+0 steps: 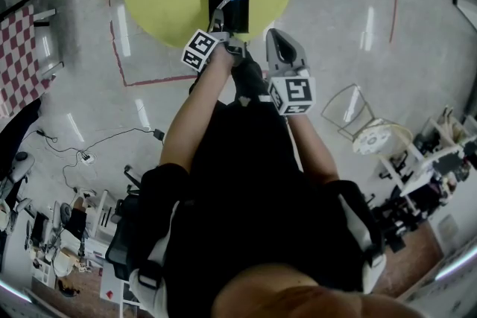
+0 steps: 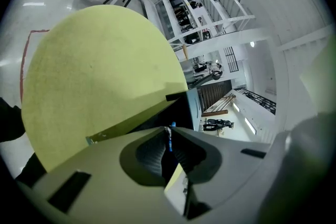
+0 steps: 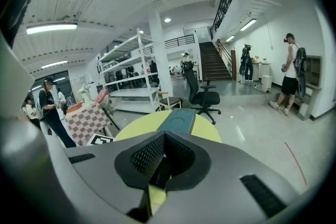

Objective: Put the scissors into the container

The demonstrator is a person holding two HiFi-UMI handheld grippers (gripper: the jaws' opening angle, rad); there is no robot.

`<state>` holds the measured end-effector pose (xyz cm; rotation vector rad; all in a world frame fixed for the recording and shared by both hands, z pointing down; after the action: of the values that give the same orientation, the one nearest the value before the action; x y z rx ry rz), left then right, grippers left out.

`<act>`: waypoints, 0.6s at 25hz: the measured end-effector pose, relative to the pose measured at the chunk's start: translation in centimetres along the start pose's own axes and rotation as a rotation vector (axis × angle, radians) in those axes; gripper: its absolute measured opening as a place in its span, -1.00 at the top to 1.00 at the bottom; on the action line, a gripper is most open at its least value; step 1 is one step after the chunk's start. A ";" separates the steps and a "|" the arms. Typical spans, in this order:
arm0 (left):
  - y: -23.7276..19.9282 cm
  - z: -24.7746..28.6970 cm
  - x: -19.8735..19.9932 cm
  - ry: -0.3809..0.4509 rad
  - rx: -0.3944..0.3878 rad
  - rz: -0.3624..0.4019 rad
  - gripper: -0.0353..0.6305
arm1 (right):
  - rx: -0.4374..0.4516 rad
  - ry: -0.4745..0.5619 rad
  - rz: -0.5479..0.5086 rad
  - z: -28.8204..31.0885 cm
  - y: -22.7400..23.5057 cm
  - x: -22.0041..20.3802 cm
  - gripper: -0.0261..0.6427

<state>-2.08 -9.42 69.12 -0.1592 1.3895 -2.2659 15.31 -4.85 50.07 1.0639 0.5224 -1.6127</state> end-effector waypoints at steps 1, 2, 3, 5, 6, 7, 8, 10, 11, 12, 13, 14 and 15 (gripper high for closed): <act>-0.1 0.0 0.0 -0.001 0.003 -0.002 0.85 | 0.000 0.000 0.000 0.1 -0.1 -0.1 0.93; -0.2 -0.1 0.1 -0.002 0.005 -0.004 0.84 | 0.000 -0.001 0.000 0.1 -0.2 -0.1 0.93; -0.2 -0.1 0.1 -0.002 0.006 -0.006 0.82 | 0.000 -0.001 -0.001 0.1 -0.2 -0.2 0.93; -0.1 0.0 -0.1 -0.001 0.008 -0.012 0.76 | -0.001 -0.001 0.001 0.0 -0.1 -0.3 0.93; -0.1 0.1 -0.2 -0.002 0.008 -0.013 0.73 | -0.001 -0.001 0.003 -0.1 0.0 -0.3 0.93; -0.1 0.1 -0.3 -0.004 0.010 -0.013 0.73 | -0.002 0.001 0.005 -0.1 0.1 -0.4 0.93; -0.1 0.2 -0.3 -0.005 0.013 -0.010 0.72 | -0.002 0.002 0.006 -0.1 0.2 -0.4 0.93; -0.2 0.0 -0.2 -0.009 0.024 0.006 0.67 | -0.003 0.005 0.005 -0.1 0.1 -0.6 0.93; -0.2 -0.1 -0.2 -0.012 0.031 0.023 0.65 | -0.004 0.006 0.004 -0.1 0.0 -0.7 0.93; -0.3 -0.2 0.0 -0.016 0.037 0.041 0.64 | -0.005 0.005 0.006 0.0 -0.1 -0.8 0.93; -0.4 -0.2 0.1 -0.023 0.044 0.058 0.62 | -0.005 0.003 0.007 0.1 -0.1 -0.9 0.93; -0.4 -0.2 0.1 -0.033 0.051 0.074 0.61 | -0.006 0.001 0.008 0.1 -0.2 -0.9 0.93; -0.4 -0.2 0.1 -0.044 0.058 0.090 0.60 | -0.006 0.000 0.008 0.1 -0.2 -1.0 0.93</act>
<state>-2.37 -9.14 69.30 -0.1241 1.2816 -2.2128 15.13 -4.40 50.93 1.0601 0.5217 -1.6036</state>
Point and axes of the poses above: the fingertips, and each gripper's own axes: z forward along the fingers, y to its right, x out of its top, the point moved 7 cm from there along -z, backward along the fingers, and after that the axes turned 5 degrees about z, right-handed, at the moved point
